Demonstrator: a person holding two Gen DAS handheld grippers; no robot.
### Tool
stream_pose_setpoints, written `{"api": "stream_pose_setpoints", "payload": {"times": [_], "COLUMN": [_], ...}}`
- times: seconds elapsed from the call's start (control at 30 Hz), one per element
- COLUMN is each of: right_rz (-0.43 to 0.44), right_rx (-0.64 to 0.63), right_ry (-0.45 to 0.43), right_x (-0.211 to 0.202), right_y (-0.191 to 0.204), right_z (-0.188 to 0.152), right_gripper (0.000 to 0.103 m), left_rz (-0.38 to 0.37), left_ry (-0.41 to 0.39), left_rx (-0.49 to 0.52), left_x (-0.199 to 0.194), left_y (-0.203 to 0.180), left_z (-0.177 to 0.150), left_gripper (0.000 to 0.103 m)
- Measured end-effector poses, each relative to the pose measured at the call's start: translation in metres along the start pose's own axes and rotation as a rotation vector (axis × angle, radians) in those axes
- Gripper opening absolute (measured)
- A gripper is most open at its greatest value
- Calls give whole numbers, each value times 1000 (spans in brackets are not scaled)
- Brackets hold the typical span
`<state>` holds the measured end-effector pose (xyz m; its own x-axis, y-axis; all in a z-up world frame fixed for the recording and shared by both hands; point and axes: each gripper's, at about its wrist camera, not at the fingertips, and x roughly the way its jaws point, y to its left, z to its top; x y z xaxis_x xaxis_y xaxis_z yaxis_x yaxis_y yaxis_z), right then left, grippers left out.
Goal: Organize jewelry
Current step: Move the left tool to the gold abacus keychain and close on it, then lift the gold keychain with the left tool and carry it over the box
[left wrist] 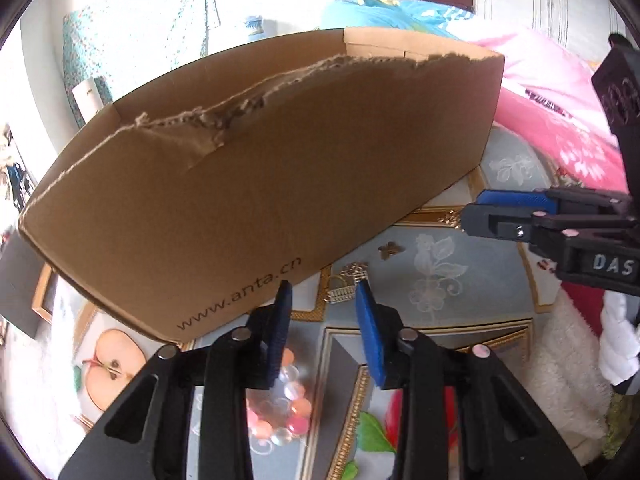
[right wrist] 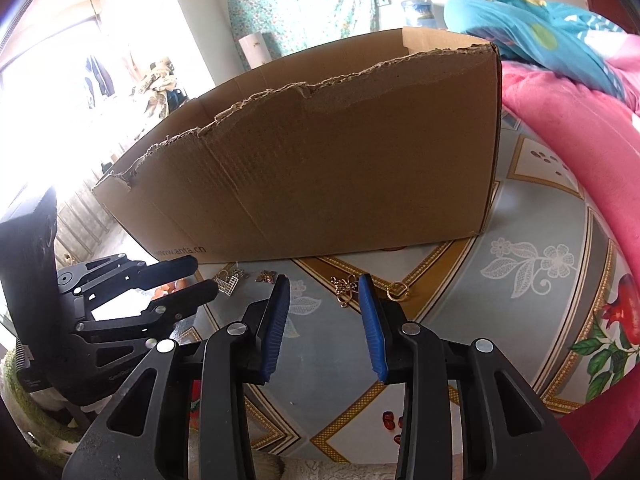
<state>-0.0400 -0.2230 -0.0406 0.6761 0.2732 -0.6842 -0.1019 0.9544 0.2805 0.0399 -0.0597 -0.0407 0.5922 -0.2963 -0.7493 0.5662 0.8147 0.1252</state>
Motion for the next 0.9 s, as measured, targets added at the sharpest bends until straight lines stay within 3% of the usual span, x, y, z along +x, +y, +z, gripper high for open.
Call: {"api": "stream_pose_setpoints", "payload": {"times": [0.1,0.27,0.5,0.9], "right_rz": [7,15,11,12], "right_rx": [-8,-11,-16,-50], "right_ry": [4,8,-3,-21], "right_x": [1,6,-4,-17], "right_y": [4,7,5,24], "right_z": [0,3,3,-10], "right_gripper": [33,33,33,33], "left_rz": [-39,-110,-112,-162], "left_ry": [6,22,14,1], "left_rx": [-2,-8,12,-4], "left_x": [4,9,8,-13], "left_y": [4,3,-7,-24], "left_z": [4,10,9,-11], "left_gripper": [18,18,4,0]}}
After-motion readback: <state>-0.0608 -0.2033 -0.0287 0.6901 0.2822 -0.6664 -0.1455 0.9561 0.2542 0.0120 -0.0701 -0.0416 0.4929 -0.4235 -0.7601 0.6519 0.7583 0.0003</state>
